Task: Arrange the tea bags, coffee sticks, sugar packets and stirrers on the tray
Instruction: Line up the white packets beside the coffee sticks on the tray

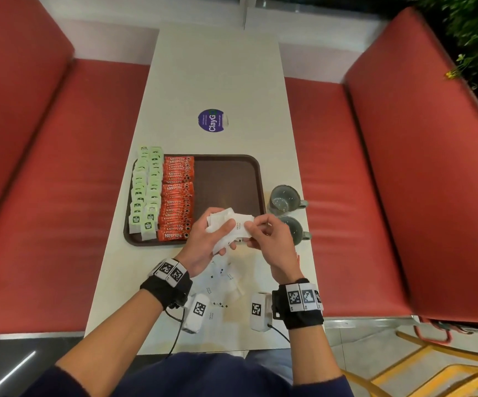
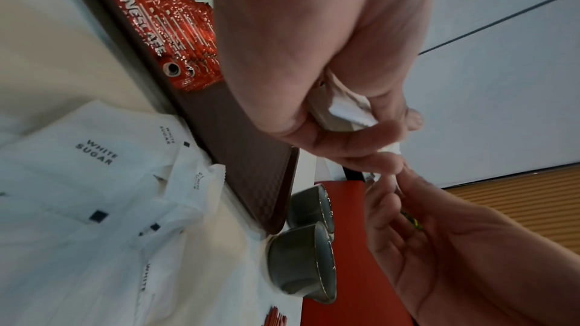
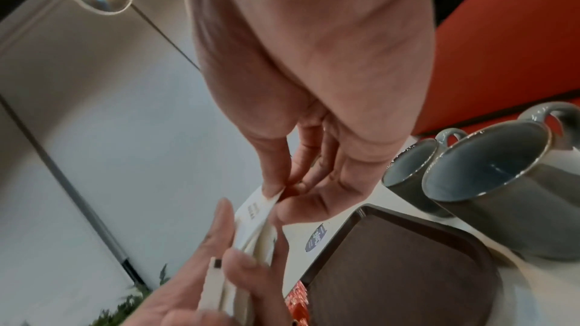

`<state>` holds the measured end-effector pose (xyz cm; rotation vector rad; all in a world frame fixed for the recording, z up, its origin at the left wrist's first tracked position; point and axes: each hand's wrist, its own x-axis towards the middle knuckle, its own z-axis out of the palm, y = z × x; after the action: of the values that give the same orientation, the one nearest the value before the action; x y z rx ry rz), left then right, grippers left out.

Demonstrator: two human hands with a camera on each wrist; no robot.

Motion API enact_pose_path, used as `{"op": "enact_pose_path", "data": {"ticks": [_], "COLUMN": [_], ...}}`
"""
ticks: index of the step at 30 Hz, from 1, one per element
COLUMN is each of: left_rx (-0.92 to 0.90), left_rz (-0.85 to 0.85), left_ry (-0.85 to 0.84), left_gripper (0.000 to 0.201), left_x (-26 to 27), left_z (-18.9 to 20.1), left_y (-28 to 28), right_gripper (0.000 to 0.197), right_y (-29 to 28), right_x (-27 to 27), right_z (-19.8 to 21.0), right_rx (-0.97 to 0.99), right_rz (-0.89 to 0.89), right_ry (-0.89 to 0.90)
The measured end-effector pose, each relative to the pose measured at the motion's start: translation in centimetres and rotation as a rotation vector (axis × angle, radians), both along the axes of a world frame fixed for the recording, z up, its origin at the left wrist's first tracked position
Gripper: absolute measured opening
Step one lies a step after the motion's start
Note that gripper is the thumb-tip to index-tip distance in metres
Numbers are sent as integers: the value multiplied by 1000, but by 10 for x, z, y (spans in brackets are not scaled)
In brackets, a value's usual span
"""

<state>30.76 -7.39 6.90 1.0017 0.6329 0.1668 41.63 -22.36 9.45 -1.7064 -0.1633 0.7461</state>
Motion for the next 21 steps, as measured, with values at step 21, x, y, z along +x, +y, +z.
{"op": "enact_pose_path", "data": {"ticks": [21], "left_rx": [-34], "left_rz": [7], "left_ry": [-18], "left_gripper": [29], "left_x": [5], "left_z": [27], "left_y": [16], "right_gripper": [2], "right_y": [17], "right_x": [0], "right_z": [29], "right_rx": [-155], "right_rz": [-18], "right_ry": [-363]}}
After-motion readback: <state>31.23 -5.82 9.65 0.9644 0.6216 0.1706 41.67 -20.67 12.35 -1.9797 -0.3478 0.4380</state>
